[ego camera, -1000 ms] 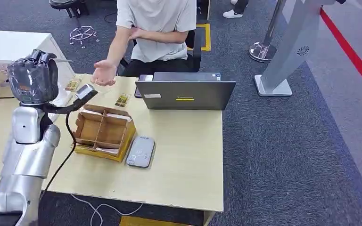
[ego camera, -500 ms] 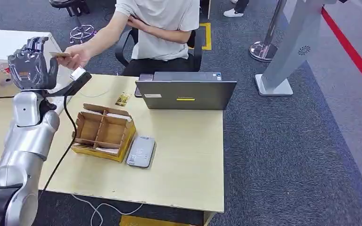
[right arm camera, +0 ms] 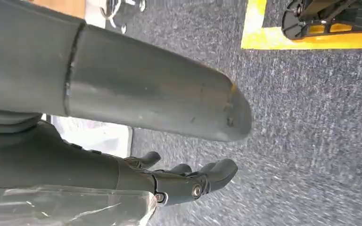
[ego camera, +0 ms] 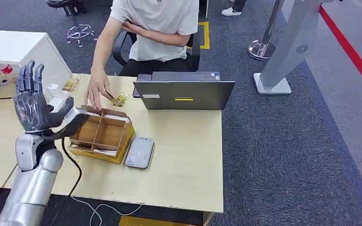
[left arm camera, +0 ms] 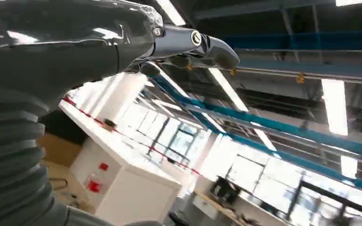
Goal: Pass the card to the sensor for recognition and then transmit it.
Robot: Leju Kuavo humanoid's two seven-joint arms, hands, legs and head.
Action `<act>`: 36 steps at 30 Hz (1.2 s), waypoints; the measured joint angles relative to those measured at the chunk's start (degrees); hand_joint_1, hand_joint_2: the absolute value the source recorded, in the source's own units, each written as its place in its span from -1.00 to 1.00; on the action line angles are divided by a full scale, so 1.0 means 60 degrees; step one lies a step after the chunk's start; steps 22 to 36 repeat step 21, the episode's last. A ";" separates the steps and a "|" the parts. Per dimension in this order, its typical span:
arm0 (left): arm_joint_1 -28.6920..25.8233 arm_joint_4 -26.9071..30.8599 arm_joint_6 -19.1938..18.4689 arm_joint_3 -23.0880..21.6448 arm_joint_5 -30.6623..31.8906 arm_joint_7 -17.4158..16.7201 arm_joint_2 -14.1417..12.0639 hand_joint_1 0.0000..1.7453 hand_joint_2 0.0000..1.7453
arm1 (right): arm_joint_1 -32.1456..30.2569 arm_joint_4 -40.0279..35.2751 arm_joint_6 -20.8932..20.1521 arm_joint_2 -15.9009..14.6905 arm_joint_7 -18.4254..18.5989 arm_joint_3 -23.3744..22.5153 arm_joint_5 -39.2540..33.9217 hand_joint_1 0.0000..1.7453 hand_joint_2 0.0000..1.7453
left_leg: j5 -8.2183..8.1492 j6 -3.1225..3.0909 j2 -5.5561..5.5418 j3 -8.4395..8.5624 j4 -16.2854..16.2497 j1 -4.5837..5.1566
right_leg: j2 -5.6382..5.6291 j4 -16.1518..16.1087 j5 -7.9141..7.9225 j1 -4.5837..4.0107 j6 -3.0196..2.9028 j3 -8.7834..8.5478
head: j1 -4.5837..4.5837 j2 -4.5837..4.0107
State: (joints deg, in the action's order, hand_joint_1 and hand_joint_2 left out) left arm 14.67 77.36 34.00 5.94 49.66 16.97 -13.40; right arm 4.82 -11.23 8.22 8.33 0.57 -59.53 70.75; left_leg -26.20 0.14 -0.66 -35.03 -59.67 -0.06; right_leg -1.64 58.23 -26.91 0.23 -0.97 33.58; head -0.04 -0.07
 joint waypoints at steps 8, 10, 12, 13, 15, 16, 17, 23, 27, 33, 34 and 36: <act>-0.3651 0.3572 -0.3124 0.3794 -0.4145 0.1941 -0.0226 -1.00 1.00 | -0.0147 -0.0004 0.0128 -0.0007 -0.0044 -0.0481 -0.0303 -1.00 -1.00 | -0.0052 0.0011 -0.0025 0.0007 0.0004 -0.0008 | 0.0007 0.0003 -0.0077 -0.0007 -0.0001 -0.0006 | 0.0022 0.0000; -0.3735 0.3667 -0.4638 0.5382 -0.4974 0.2348 -0.0163 -1.00 1.00 | -0.0156 -0.0004 0.0098 -0.0026 -0.0051 -0.0562 -0.0310 -1.00 -1.00 | -0.0051 0.0012 -0.0027 0.0009 0.0007 -0.0010 | 0.0012 0.0005 -0.0079 -0.0010 -0.0005 -0.0008 | 0.0018 0.0000; -0.3620 0.3601 -0.5978 0.7017 -0.5666 0.2395 -0.0153 -1.00 1.00 | -0.0176 -0.0004 0.0037 -0.0077 -0.0018 -0.0580 -0.0248 -1.00 -1.00 | -0.0051 0.0014 -0.0022 0.0014 0.0007 -0.0013 | 0.0010 0.0006 -0.0078 -0.0012 -0.0007 -0.0007 | 0.0022 0.0000; -0.3487 0.3431 -0.6436 0.7879 -0.5969 0.2395 -0.0163 -1.00 1.00 | -0.0190 -0.0004 0.0007 -0.0102 0.0000 -0.0580 -0.0212 -1.00 -1.00 | -0.0051 0.0014 -0.0022 0.0017 0.0007 -0.0013 | 0.0009 0.0006 -0.0078 -0.0012 -0.0007 -0.0006 | 0.0022 0.0000; -0.3149 0.2919 -0.6946 0.9052 -0.6479 0.2278 -0.0269 -1.00 1.00 | -0.0206 -0.0004 -0.0069 -0.0171 0.0055 -0.0580 -0.0135 -1.00 -1.00 | -0.0047 0.0018 -0.0038 0.0015 0.0007 -0.0013 | 0.0027 0.0006 -0.0079 -0.0012 -0.0008 -0.0012 | 0.0014 0.0000; -0.2912 0.2423 -0.7163 0.9587 -0.6882 0.2159 -0.0395 -1.00 1.00 | -0.0202 -0.0004 -0.0076 -0.0211 0.0084 -0.0580 -0.0073 -1.00 -1.00 | -0.0046 0.0020 -0.0050 0.0014 0.0007 -0.0014 | 0.0041 0.0007 -0.0080 -0.0012 -0.0009 -0.0018 | 0.0011 0.0000; -0.2709 0.1840 -0.7185 1.0064 -0.7284 0.2067 -0.0550 -1.00 1.00 | -0.0191 -0.0004 -0.0087 -0.0233 0.0109 -0.0580 -0.0055 -1.00 -1.00 | -0.0045 0.0022 -0.0049 0.0019 0.0010 -0.0015 | 0.0046 0.0007 -0.0081 -0.0013 -0.0012 -0.0021 | 0.0007 0.0000; -0.2137 -0.1269 -0.6662 1.1528 -0.9047 0.1795 -0.1640 -1.00 1.00 | -0.0192 -0.0007 -0.0105 -0.0346 0.0164 -0.0580 0.0116 -1.00 -1.00 | -0.0048 0.0028 -0.0049 0.0025 0.0014 -0.0015 | 0.0047 0.0010 -0.0084 -0.0013 -0.0016 -0.0029 | 0.0022 0.0000; -0.2137 -0.1269 -0.6662 1.1528 -0.9047 0.1795 -0.1640 -1.00 1.00 | -0.0192 -0.0007 -0.0105 -0.0346 0.0164 -0.0580 0.0116 -1.00 -1.00 | -0.0048 0.0028 -0.0049 0.0025 0.0014 -0.0015 | 0.0047 0.0010 -0.0084 -0.0013 -0.0016 -0.0029 | 0.0022 0.0000; -0.2137 -0.1269 -0.6662 1.1528 -0.9047 0.1795 -0.1640 -1.00 1.00 | -0.0192 -0.0007 -0.0105 -0.0346 0.0164 -0.0580 0.0116 -1.00 -1.00 | -0.0048 0.0028 -0.0049 0.0025 0.0014 -0.0015 | 0.0047 0.0010 -0.0084 -0.0013 -0.0016 -0.0029 | 0.0022 0.0000; -0.2137 -0.1269 -0.6662 1.1528 -0.9047 0.1795 -0.1640 -1.00 1.00 | -0.0192 -0.0007 -0.0105 -0.0346 0.0164 -0.0580 0.0116 -1.00 -1.00 | -0.0048 0.0028 -0.0049 0.0025 0.0014 -0.0015 | 0.0047 0.0010 -0.0084 -0.0013 -0.0016 -0.0029 | 0.0022 0.0000; -0.2137 -0.1269 -0.6662 1.1528 -0.9047 0.1795 -0.1640 -1.00 1.00 | -0.0192 -0.0007 -0.0105 -0.0346 0.0164 -0.0580 0.0116 -1.00 -1.00 | -0.0048 0.0028 -0.0049 0.0025 0.0014 -0.0015 | 0.0047 0.0010 -0.0084 -0.0013 -0.0016 -0.0029 | 0.0022 0.0000</act>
